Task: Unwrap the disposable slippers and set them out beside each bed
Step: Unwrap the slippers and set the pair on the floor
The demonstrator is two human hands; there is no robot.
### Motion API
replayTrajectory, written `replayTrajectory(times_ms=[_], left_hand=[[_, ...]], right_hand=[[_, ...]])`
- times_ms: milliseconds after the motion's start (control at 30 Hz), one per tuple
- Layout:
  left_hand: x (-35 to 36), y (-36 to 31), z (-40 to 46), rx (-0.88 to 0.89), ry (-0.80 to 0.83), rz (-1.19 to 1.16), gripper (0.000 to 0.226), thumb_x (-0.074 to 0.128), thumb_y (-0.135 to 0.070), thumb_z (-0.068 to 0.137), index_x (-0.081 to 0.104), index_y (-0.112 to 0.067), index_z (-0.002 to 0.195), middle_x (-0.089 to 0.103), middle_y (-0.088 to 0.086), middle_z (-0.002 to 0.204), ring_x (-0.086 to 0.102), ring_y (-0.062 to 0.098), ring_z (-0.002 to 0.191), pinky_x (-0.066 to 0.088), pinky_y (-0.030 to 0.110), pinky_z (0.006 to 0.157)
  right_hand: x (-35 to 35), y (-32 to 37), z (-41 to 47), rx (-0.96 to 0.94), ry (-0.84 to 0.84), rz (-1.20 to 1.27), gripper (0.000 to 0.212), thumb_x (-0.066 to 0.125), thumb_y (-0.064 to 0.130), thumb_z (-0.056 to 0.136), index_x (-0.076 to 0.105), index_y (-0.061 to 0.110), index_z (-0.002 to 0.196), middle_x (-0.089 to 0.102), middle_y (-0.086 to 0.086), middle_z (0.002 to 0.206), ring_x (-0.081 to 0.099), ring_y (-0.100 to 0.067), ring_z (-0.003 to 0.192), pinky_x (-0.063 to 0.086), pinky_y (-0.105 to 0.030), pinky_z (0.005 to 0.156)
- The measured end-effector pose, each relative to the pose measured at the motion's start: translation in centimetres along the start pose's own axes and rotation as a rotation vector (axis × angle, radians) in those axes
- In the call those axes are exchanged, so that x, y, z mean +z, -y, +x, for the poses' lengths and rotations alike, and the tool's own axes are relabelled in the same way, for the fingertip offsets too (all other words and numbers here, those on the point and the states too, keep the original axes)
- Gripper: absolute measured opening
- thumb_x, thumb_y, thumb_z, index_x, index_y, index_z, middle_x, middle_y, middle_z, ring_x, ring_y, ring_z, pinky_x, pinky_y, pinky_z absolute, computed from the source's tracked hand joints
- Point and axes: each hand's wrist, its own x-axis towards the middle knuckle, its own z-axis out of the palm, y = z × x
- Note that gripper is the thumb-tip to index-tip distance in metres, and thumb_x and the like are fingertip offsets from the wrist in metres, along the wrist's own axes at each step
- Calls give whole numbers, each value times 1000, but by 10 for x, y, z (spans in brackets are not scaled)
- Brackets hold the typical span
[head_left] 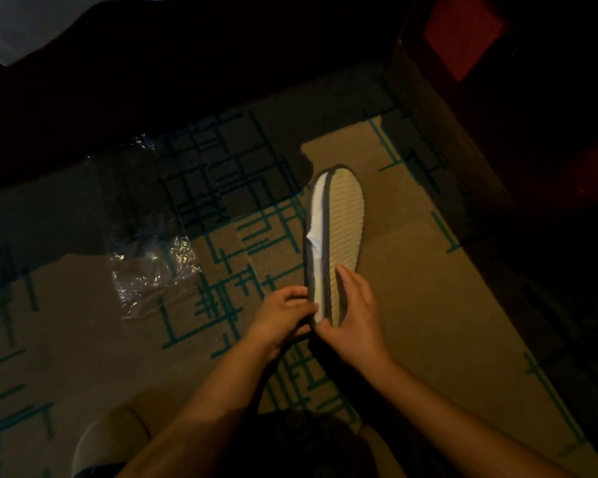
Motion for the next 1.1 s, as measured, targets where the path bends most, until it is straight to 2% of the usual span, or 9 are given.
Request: replayTrajectory(times_ms=[67,233,400,533,733,800,867,967,1100], left_hand=[[1,3,2,50,-40,38,19,54,1,82,61,-6,98,67,11,89,64,20,75,54,37,77],[-10,8,5,62,-165,0,33,52,-2,86,57,-3,119,66,17,107,62,29,97,51,43,91],[-19,1,1,138,-148,356,35,55,-9,87,55,-4,122,64,8,98,61,17,82,51,21,70],[-30,-15,0,280,-299,619,31,52,-21,89,60,-10,117,63,6,107,58,19,98,41,26,83],[-28,-31,-2,119,-236,215,18,55,-36,86,64,-20,85,65,3,94,61,21,92,48,36,85],[-20,-30,-4,-76,-92,57,15,60,-34,83,61,-21,89,64,2,93,61,20,91,49,36,83],[-10,-22,-2,-113,-4,86,17,61,-25,84,60,-18,99,63,0,92,59,15,85,49,31,76],[-3,-10,4,-55,-82,-69,34,58,-11,85,55,-10,119,64,5,102,61,16,84,50,27,67],[-11,-8,5,76,-239,-161,37,56,-2,86,52,-5,122,62,8,95,60,16,76,52,27,65]], right_hand=[[-4,1,-2,80,23,115,75,65,8,77,32,17,143,37,2,141,35,-11,131,30,-23,106],[-29,-7,10,327,-247,390,37,54,2,86,56,10,122,62,-5,109,59,-23,105,50,-39,91],[-50,-17,23,422,-315,577,25,54,4,87,61,9,111,64,-10,102,60,-23,90,51,-28,69],[-60,-19,28,420,-374,645,26,54,3,88,59,11,113,64,-2,91,58,-9,75,52,-14,58],[-64,-14,30,347,-493,690,29,54,2,88,55,9,116,63,2,91,61,2,71,51,-15,64],[-59,-11,31,346,-434,768,25,52,-2,88,55,8,111,63,4,85,63,6,60,52,-11,56],[-53,-6,32,369,-359,847,23,52,-5,87,55,6,108,63,1,83,64,1,58,52,-13,54],[-48,-1,29,441,-283,913,22,53,-2,88,54,9,107,63,1,83,61,-10,68,54,-23,62],[-59,-5,32,450,-392,893,26,57,2,87,55,10,111,63,4,80,60,-7,66,53,-16,54]])
